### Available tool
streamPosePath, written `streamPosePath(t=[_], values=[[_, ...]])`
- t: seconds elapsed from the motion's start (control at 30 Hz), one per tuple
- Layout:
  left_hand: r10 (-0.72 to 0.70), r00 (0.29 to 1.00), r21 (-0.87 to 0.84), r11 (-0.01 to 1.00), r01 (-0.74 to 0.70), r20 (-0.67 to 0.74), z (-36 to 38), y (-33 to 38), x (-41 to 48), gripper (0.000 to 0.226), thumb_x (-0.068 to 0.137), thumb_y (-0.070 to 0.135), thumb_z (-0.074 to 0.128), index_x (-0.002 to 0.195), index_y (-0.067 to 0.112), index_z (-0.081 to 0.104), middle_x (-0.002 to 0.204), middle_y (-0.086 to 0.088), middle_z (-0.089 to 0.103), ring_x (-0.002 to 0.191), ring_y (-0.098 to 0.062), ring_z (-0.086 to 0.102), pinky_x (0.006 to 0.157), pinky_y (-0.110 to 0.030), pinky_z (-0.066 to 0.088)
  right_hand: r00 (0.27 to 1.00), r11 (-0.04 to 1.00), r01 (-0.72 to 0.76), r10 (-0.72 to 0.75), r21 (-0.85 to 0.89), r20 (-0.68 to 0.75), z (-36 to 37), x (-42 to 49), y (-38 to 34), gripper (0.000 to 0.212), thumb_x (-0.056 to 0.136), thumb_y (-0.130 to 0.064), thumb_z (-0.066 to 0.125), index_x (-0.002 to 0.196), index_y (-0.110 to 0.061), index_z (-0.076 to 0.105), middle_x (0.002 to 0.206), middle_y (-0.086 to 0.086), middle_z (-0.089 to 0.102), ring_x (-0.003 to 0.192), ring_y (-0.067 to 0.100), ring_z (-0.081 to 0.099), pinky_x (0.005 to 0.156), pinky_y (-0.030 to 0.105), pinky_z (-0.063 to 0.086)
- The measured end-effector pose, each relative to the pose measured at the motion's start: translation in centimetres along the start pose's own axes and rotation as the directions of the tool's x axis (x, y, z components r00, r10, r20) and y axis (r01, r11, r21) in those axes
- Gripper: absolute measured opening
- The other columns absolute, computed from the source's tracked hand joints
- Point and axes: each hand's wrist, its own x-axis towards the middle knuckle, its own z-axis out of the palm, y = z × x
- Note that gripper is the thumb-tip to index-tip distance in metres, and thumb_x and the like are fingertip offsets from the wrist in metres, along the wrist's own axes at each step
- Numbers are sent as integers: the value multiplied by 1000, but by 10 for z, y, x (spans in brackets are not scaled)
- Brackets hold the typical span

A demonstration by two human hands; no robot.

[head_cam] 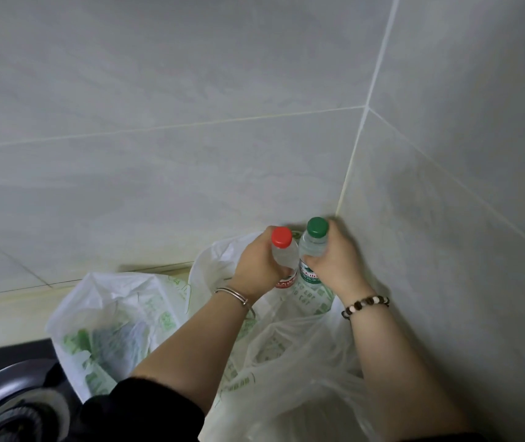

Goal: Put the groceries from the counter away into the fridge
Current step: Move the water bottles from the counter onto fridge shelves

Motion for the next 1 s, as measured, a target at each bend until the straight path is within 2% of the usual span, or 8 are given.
streamPosePath(t=[0.07, 0.17, 0.3, 0.37, 0.47, 0.53, 0.8, 1.0], values=[[-39, 996, -10, 999, 38, -82, 3, 1, -5, 40, 73, 21, 72, 105, 23, 49, 92, 6, 62, 87, -16, 60, 77, -32, 51, 1000, 999, 24, -24, -27, 5, -3, -3, -4, 33, 70, -20, 77, 96, -20, 58, 92, -6, 62, 83, 17, 60, 71, 29, 50], [-93, 981, -63, 995, 84, -173, 2, 2, -18, 38, 72, 22, 74, 102, 23, 50, 87, 9, 60, 85, -13, 59, 72, -22, 46, 999, 998, 35, -37, -59, -36, -3, -10, -8, 27, 69, -18, 78, 90, -16, 61, 82, -9, 57, 74, 14, 54, 63, 22, 39], [-89, 962, -80, 994, 71, -259, -16, 8, -44, 41, 70, 19, 77, 100, 22, 50, 81, 11, 58, 79, -12, 58, 63, -13, 39, 987, 998, -35, 44, 60, -153, -1, -22, -17, 24, 67, -20, 78, 83, -13, 62, 79, 2, 68, 75, 24, 64, 63, 28, 48], [-70, 956, -63, 997, 55, -284, -30, 16, -58, 48, 67, 19, 79, 106, 19, 51, 85, 9, 58, 81, -13, 58, 65, -15, 39, 984, 996, -43, 57, 84, -170, -5, -32, -30, 23, 69, -23, 77, 84, -15, 62, 80, 3, 68, 78, 26, 64, 64, 28, 48], [-88, 930, -93, 994, 58, -356, -56, 31, -84, 50, 65, 20, 81, 104, 22, 49, 84, 13, 57, 82, -14, 59, 72, -23, 46, 975, 999, 30, -21, 40, -223, -16, -49, -58, 26, 72, -28, 74, 91, -16, 62, 84, 5, 69, 81, 30, 63, 65, 28, 45], [-93, 907, -133, 990, 41, -410, -75, 42, -106, 50, 65, 18, 82, 99, 25, 46, 81, 19, 53, 79, -9, 56, 71, -19, 44, 966, 994, 112, -108, 5, -235, -25, -66, -80, 29, 72, -27, 74, 96, -14, 63, 89, 7, 69, 84, 30, 63, 65, 27, 43], [-101, 796, -92, 994, 57, -597, -155, 56, -246, 52, 65, 23, 83, 105, 22, 49, 89, 10, 59, 82, -11, 58, 73, -25, 49, 958, 958, 283, -280, 53, -61, -23, -168, -178, 39, 70, -27, 76, 103, -13, 60, 98, 6, 67, 90, 28, 62, 70, 28, 44], [-184, 622, -98, 980, 171, -761, -214, 44, -407, 41, 69, 30, 79, 101, 24, 53, 87, 9, 64, 81, -5, 62, 74, -29, 53, 858, 867, 459, -489, 193, 155, 12, -293, -263, 29, 72, -26, 72, 93, -15, 58, 90, 3, 66, 83, 26, 62, 69, 31, 49]])
